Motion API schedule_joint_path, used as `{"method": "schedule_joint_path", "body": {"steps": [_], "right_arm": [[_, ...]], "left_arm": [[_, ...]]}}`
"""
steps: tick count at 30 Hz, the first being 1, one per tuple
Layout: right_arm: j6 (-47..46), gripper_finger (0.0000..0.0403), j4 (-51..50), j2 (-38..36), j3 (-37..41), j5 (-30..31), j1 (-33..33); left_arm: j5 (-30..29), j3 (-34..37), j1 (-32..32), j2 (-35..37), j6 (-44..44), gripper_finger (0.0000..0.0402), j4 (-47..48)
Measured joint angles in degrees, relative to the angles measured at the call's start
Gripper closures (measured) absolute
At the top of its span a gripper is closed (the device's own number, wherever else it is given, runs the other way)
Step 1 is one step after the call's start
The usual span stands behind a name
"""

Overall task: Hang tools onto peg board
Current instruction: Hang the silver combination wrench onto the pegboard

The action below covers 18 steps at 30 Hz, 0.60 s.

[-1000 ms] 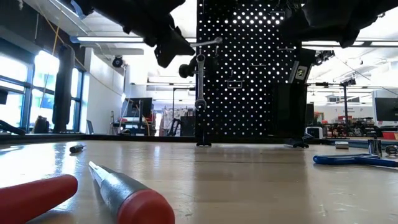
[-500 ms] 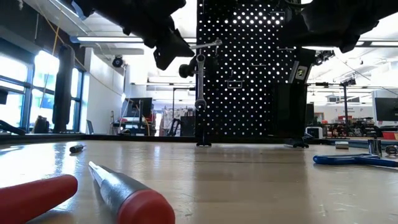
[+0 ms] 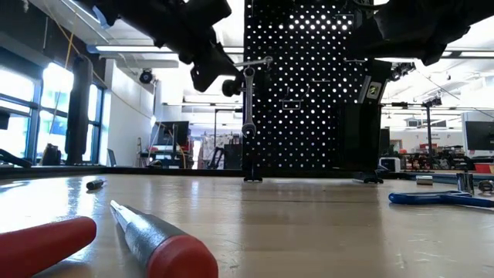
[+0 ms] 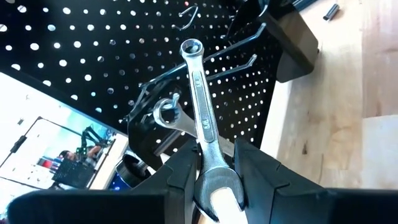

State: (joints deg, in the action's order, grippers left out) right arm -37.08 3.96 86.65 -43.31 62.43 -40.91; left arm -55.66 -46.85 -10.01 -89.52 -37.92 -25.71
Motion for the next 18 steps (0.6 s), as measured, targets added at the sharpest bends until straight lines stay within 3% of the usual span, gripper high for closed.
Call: {"method": "schedule_joint_path", "body": {"steps": [18], "right_arm": [[0.0, 0.0297, -0.1, 0.0, 0.0, 0.0, 0.0]], "left_arm": [[2.5, 0.0, 3.5, 0.0, -0.9, 0.0324, 0.2]]}}
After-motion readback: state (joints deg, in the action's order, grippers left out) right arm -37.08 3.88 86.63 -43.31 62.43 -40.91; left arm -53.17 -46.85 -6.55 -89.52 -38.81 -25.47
